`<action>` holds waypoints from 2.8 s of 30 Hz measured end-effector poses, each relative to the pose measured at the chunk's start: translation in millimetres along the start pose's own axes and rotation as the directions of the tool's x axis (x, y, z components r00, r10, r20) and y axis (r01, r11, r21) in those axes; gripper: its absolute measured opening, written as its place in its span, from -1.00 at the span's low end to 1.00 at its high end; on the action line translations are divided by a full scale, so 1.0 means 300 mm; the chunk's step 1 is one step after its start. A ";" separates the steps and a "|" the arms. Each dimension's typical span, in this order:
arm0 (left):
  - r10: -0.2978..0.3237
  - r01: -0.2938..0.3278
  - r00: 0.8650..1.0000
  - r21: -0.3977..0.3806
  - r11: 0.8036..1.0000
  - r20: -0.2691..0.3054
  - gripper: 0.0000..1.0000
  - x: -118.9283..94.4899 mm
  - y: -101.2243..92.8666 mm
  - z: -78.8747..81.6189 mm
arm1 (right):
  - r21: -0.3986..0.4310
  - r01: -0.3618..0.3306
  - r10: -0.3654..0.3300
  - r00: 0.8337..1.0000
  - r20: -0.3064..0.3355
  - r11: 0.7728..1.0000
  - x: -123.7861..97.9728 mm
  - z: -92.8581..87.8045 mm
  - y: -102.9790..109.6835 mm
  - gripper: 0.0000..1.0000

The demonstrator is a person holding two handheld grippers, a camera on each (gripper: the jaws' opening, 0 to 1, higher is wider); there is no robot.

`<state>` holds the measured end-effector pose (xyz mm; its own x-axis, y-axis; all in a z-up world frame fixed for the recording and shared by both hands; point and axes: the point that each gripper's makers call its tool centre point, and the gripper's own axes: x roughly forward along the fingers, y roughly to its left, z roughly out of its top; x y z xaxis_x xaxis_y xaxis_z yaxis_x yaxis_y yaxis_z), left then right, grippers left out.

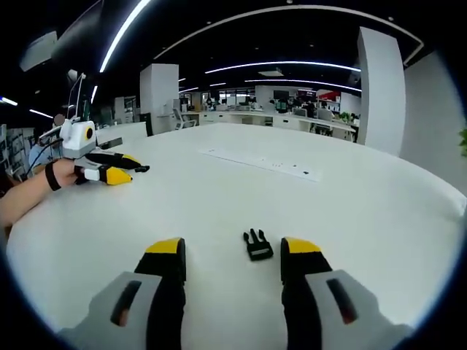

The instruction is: Snap the two parts of the plastic buckle together until the buckle closes and remains connected.

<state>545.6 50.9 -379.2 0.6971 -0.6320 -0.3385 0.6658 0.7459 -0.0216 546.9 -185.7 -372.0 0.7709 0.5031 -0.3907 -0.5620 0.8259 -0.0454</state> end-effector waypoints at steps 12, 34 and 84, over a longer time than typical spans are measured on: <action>0.023 -0.023 1.000 -0.013 1.000 0.011 -0.35 0.011 0.017 0.006 | 0.002 0.000 0.000 1.000 0.009 1.000 0.010 0.011 -0.010 -0.03; 0.009 -0.008 1.000 -0.037 0.999 0.005 -0.50 0.025 0.019 0.007 | 0.001 -0.004 0.004 1.000 0.016 1.000 0.014 0.013 -0.015 -0.05; 0.014 -0.014 1.000 -0.029 0.999 0.007 -0.59 0.047 0.069 0.029 | -0.015 0.056 -0.056 0.998 0.043 0.998 -0.008 0.006 -0.025 -0.67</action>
<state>571.5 55.4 -376.4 0.7085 -0.6228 -0.3319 0.6480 0.7604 -0.0438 549.8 -192.6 -369.2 0.8133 0.4669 -0.3473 -0.5221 0.8490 -0.0812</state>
